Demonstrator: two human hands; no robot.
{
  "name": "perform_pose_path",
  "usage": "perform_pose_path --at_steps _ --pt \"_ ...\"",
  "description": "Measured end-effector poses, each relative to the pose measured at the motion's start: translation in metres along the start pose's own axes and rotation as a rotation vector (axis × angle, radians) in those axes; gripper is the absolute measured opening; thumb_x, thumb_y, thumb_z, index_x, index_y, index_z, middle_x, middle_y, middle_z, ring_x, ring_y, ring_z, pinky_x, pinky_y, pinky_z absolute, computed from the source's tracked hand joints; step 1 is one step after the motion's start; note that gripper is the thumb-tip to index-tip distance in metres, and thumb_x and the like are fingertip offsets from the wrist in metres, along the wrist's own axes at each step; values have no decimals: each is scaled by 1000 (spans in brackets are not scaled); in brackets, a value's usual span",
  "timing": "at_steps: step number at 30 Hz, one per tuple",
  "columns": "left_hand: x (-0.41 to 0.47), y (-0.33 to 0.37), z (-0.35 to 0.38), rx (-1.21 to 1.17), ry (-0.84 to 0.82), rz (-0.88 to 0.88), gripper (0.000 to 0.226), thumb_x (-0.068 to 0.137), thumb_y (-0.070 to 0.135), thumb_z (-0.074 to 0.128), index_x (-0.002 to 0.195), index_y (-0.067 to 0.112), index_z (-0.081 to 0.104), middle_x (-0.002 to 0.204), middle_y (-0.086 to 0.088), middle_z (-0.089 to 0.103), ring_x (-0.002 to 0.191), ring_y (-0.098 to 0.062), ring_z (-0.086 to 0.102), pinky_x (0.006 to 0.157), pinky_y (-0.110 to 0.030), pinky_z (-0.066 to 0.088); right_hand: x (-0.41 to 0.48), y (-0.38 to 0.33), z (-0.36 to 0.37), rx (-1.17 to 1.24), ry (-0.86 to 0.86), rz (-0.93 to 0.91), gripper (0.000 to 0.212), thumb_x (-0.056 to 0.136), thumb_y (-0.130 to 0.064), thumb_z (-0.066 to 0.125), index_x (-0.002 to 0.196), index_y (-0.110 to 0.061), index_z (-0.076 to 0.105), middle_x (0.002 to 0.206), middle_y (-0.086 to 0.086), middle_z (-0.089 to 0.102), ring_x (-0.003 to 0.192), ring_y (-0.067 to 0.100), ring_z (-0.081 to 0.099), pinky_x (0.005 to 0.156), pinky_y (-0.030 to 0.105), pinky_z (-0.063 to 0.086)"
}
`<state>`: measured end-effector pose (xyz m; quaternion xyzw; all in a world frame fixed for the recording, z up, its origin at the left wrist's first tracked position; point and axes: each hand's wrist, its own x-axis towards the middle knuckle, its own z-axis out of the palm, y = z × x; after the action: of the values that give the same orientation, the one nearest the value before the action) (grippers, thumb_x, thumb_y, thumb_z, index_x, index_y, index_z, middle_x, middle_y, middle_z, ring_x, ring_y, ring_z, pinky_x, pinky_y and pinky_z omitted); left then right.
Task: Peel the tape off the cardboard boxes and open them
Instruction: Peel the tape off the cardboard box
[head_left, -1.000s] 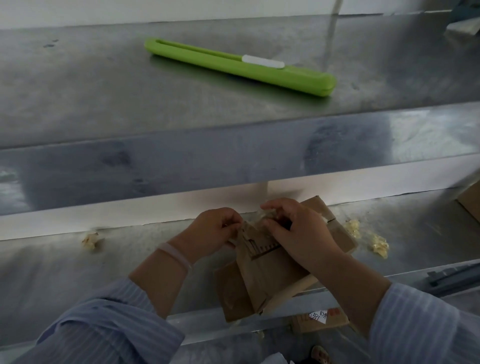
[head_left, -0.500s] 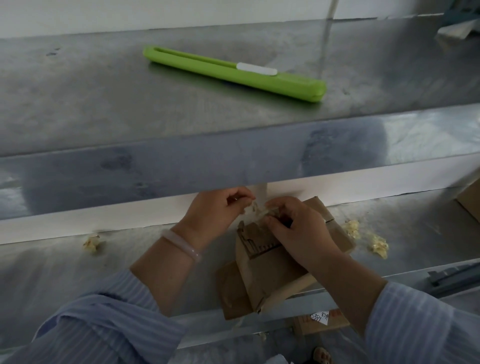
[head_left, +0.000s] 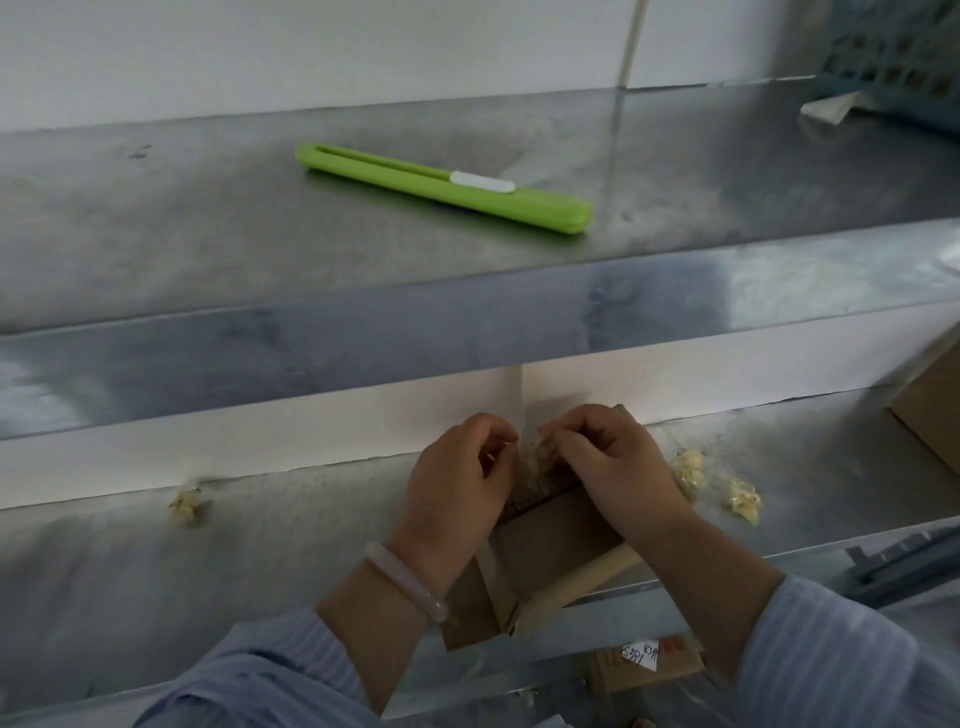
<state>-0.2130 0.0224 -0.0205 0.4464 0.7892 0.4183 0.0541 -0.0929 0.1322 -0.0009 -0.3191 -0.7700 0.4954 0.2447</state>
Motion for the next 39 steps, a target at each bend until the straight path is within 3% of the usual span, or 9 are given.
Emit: perform_pose_path --at_steps 5,7,10,13,18,25,30,35,39 --pt "0 1 0 11 -19 -45 10 87 37 65 86 27 63 76 13 63 72 -2 59 66 -22 51 4 -8 -16 -227 -232 22 24 85 -49 65 81 -28 76 69 -14 70 66 -1 62 67 21 49" --pt "-1 0 1 29 -58 -66 12 86 41 64 83 29 65 75 15 63 72 1 58 65 -17 48 1 -6 -13 -295 -254 40 19 81 -47 72 91 -31 73 80 -15 71 75 0 65 71 22 54" --pt "-1 0 0 17 -128 -79 14 86 43 64 85 31 71 75 17 63 73 2 58 62 -10 39 -5 -1 -5 -385 -248 32 37 78 -38 78 112 -36 61 95 -19 67 86 -4 62 72 11 48" --pt "0 -2 -3 9 -180 -67 17 89 43 61 88 32 73 76 19 64 73 5 56 60 -5 35 -4 0 -1 -458 -217 -59 21 85 -37 70 106 -38 73 94 -20 69 85 -5 61 72 10 47" --pt "-4 -8 -8 -12 -216 -2 24 95 37 52 111 31 69 101 19 66 90 8 53 76 0 35 -3 5 -5 -324 -4 -5 2 85 -31 73 86 -31 71 83 -21 64 78 -1 60 66 9 44" --pt "-11 -12 -2 96 -215 82 27 88 37 65 113 30 68 111 17 57 101 6 46 87 4 26 -3 7 -11 -90 343 33 17 89 -16 65 82 -30 61 82 -13 64 76 3 60 60 8 40" --pt "-9 -10 -1 172 -227 102 36 87 41 62 122 31 63 112 19 49 105 0 42 89 -5 29 -4 20 -20 -510 104 -260 10 86 -19 70 91 -26 74 95 -16 67 87 -2 53 78 0 33" --pt "-10 -2 7 398 -201 182 41 87 48 50 123 32 63 110 11 52 104 -12 45 105 -36 32 -10 23 -14 -603 38 -314 12 92 -27 63 95 -25 75 93 -11 70 89 4 54 87 26 46" --pt "-13 4 8 468 -320 154 68 86 72 25 136 34 50 138 12 42 129 -11 37 118 -39 4 -7 22 -19 -697 78 -206 26 83 -43 67 107 -32 71 107 -12 64 105 11 52 94 27 40"
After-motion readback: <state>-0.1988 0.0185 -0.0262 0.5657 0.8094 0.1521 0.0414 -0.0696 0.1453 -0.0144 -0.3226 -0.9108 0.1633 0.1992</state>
